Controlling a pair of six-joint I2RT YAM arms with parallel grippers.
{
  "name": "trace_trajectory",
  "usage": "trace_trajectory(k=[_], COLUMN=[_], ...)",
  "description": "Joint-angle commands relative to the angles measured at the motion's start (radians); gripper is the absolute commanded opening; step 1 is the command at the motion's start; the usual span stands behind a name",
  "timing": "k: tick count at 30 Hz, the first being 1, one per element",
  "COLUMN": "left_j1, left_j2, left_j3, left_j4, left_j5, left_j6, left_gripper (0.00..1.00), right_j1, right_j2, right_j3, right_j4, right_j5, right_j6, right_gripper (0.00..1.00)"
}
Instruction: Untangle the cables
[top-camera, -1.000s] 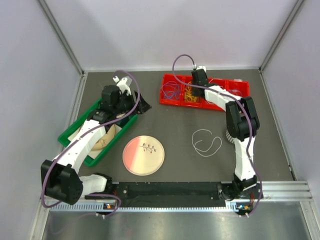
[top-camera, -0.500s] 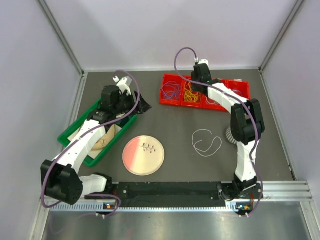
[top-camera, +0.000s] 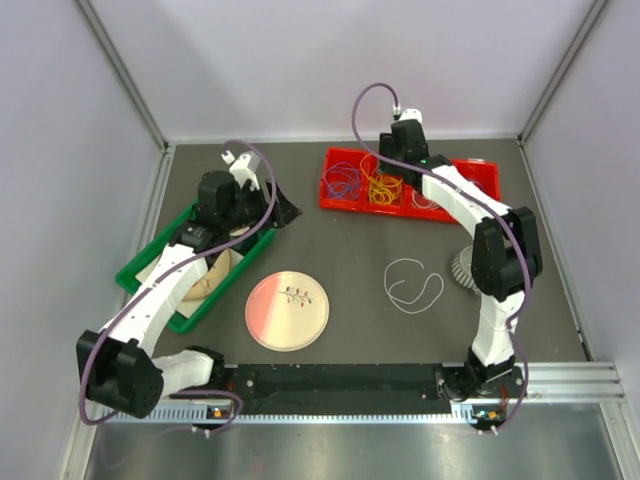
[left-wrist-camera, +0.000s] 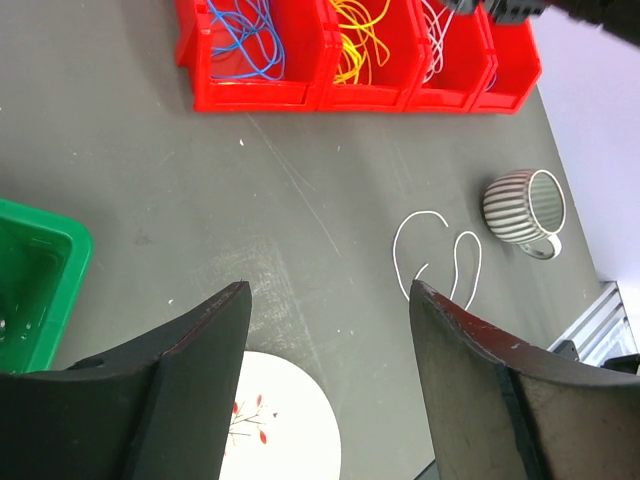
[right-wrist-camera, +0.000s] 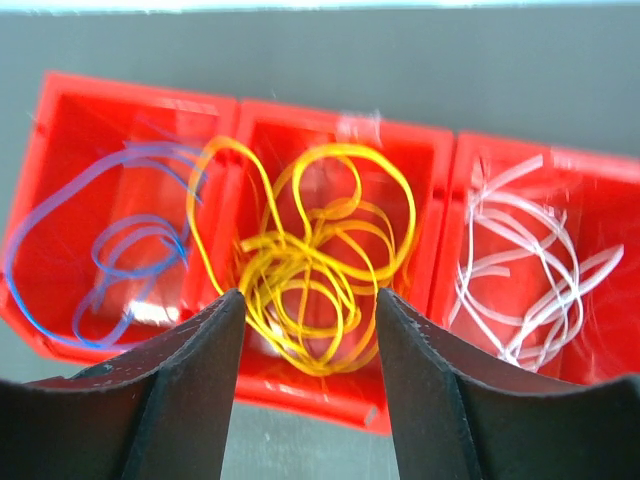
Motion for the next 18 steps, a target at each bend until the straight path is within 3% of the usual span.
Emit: trace_trajectory(k=[1, 8, 18], left_j1=[0.005, 0.006, 0.005], left_j2=[-0.039, -0.030, -0.047], left_j3=[-0.013, -0.018, -0.008], left_j4=[0.028, 0.034, 0.011], left_j5=[0.000, 0.013, 0.008], left_j6=[0.016, 0.015, 0.021], left_gripper=[0.70, 0.70, 0.70], right_j1=[0.011, 0.011, 0.011], right_j2=[-0.092, -0.084, 0.170], right_j3=[-0.061, -0.075, 0.257], right_j4=[0.000, 0.002, -0.086], right_j5=[0.030, 0.033, 0.016], right_j6=[0.040, 0.034, 0.048], right_gripper=[0.55, 0.55, 0.56])
